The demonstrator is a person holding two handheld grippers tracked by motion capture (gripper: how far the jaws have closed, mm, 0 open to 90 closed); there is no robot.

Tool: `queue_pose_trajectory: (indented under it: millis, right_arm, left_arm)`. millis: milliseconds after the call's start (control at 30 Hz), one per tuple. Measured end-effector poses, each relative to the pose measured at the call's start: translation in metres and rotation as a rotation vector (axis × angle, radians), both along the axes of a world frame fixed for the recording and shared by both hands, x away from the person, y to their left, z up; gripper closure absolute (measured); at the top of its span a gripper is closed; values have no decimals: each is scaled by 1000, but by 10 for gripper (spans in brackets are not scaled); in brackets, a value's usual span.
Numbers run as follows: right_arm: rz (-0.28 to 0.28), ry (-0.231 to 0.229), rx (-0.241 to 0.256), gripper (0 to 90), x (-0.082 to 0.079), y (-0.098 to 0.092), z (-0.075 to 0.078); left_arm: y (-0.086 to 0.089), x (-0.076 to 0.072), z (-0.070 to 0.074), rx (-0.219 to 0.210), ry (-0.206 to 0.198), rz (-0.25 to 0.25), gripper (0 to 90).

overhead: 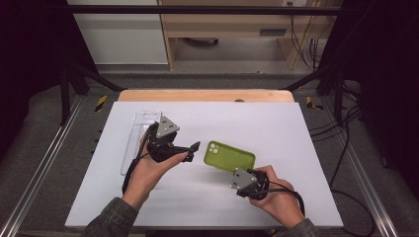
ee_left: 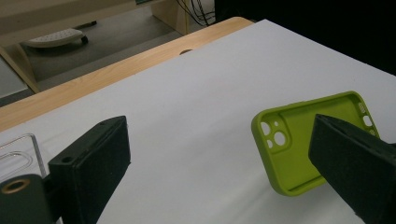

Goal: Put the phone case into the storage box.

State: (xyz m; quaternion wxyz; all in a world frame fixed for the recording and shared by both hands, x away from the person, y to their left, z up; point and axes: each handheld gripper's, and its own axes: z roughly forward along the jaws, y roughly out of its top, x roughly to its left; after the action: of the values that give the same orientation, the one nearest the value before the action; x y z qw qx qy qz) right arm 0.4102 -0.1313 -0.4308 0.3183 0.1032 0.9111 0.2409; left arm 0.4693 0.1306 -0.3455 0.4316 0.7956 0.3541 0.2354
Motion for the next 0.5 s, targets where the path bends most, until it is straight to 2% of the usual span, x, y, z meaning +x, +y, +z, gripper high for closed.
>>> queue_pose_trajectory:
  millis: [33, 133, 200, 367, 500]
  right_arm:
    - [1, -2, -2, 878, 0, 0, 0]
    - [3, -8, -9, 878, -1, 0, 0]
    - [0, -12, -8, 878, -1, 0, 0]
    - [1, -9, 0, 878, -3, -3, -3]
    - [1, -5, -5, 878, -3, -4, -5]
  left_arm:
    - [-2, -1, 0, 21, -4, -2, 54]
    - [-6, -2, 0, 41, 1, -11, 57]
    - [-8, -3, 1, 45, 3, -7, 72]
    - [-12, 1, -2, 50, 39, -11, 72]
    - [-16, 1, -3, 55, 45, -17, 72]
